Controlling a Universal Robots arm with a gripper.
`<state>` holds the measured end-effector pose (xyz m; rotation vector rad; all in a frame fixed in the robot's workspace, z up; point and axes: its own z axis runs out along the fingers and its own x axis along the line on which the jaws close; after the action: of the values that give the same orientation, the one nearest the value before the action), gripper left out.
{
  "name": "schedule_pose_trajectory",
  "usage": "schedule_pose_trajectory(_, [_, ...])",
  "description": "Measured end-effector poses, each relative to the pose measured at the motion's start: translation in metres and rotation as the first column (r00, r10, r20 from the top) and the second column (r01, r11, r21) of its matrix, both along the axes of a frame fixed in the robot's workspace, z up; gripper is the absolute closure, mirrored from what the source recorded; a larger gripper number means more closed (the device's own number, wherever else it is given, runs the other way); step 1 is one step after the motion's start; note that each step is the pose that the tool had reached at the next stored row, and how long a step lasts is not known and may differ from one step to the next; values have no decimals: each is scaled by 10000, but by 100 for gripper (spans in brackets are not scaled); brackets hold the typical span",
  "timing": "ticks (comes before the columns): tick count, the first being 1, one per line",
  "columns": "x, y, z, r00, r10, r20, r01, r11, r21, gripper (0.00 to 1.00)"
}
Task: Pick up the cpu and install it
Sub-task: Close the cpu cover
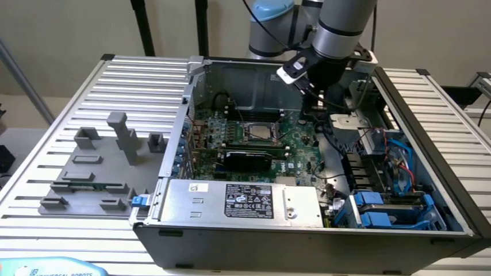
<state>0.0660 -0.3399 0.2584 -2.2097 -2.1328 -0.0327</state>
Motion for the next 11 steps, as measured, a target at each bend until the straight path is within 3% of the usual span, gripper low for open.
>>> schedule_pose_trajectory(7, [-6,0,-105,10000,-1,-16,1,10000,11,89])
schedule_pose_trajectory(9, [-21,0,-107,9999,0,-115,0,10000,35,89])
schedule_pose_trajectory(11, [-45,0,-108,9995,2,-307,1,10000,85,89])
